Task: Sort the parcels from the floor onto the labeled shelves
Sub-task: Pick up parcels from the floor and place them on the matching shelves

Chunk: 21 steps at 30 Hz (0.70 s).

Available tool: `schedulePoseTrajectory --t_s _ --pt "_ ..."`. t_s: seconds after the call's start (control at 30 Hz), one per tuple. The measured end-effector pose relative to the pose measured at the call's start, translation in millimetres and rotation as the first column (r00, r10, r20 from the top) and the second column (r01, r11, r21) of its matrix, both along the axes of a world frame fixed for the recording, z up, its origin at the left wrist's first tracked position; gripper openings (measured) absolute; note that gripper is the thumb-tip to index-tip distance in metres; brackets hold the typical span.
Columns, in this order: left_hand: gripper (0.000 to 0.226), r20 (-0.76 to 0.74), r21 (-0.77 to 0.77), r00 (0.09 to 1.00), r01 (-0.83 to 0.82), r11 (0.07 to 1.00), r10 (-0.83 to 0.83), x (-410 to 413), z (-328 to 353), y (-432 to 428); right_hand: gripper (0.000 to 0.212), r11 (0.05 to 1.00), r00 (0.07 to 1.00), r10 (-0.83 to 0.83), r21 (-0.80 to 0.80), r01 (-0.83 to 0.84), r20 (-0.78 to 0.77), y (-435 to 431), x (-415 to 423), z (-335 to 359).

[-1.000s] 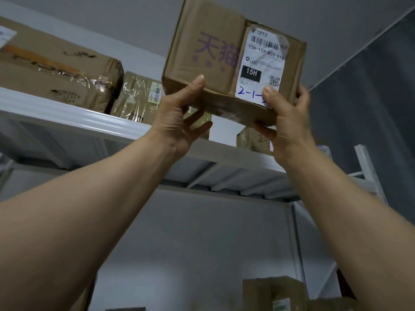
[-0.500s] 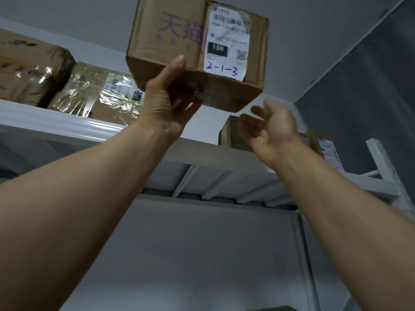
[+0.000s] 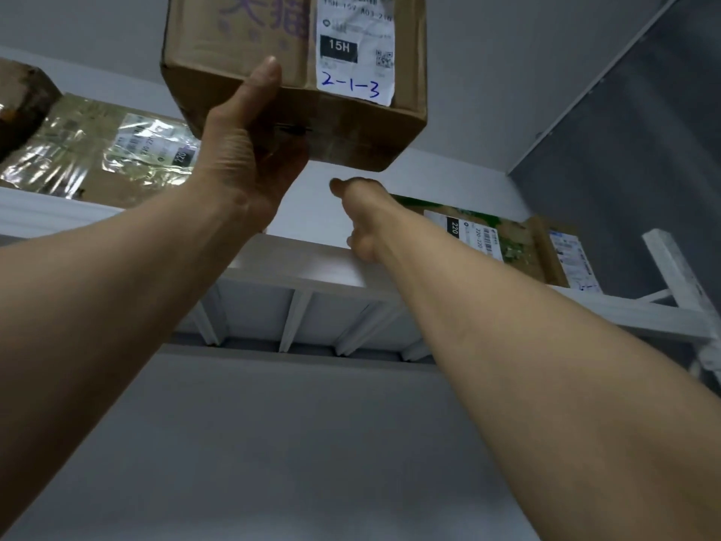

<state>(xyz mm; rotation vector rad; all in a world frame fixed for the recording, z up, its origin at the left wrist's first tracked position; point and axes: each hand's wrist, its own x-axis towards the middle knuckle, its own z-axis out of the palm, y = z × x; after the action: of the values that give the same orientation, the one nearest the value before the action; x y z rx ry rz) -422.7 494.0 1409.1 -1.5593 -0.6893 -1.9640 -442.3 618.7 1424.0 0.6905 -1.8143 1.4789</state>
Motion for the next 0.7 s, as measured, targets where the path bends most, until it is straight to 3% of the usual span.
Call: schedulePoseTrajectory --t_s 0.13,0.43,0.57,0.7 --pt "0.034 0.025 0.005 0.995 -0.097 0.995 0.097 -6.6 -7.1 4.7 0.052 0.999 1.000 -0.007 -0.034 0.006 -0.017 16.1 -7.5 5.2" --pt "0.039 0.081 0.003 0.987 -0.143 0.990 0.142 -11.1 -10.0 20.0 0.059 0.997 1.000 0.019 -0.073 -0.018 0.010 51.1 -20.7 14.9" --pt "0.038 0.096 -0.009 0.986 -0.137 0.991 0.137 -9.4 -9.9 28.9 0.058 0.996 0.996 -0.089 -0.006 0.089 -0.005 67.0 -25.2 17.4" --pt "0.040 0.137 -0.022 0.975 -0.172 0.985 0.173 -7.5 -8.8 36.7 0.056 0.993 1.000 -0.027 -0.111 0.028 0.015 86.4 -26.9 19.3"
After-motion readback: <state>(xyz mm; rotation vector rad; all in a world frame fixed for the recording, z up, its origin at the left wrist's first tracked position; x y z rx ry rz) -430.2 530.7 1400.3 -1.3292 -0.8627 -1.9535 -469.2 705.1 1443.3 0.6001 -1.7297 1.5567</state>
